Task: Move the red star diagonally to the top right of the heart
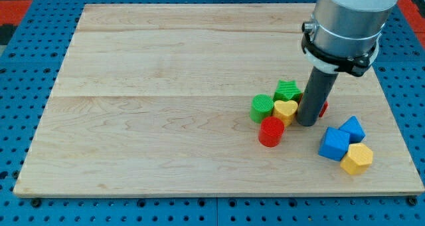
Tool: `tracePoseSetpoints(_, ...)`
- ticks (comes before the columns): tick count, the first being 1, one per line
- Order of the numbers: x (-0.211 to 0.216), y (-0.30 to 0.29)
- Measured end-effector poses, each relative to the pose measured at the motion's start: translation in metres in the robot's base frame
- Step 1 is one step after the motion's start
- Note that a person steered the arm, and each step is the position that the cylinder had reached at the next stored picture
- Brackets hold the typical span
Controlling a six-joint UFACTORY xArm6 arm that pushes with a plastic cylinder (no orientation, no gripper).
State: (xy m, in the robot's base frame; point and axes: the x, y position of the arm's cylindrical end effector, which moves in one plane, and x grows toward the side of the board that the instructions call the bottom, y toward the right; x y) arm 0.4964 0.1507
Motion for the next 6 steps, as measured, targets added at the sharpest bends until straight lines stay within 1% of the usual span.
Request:
tracePoseSetpoints(1, -0.014, 0.005)
tracePoseSetpoints(2, -0.020, 0.046)
tracePoseSetpoints(3, 0.035, 0.100)
tracePoseSetpoints(4, 0.061, 0.176)
tracePoseSetpoints(5, 0.080, 0.165)
tracePoseSetpoints(6, 0.082, 0.117)
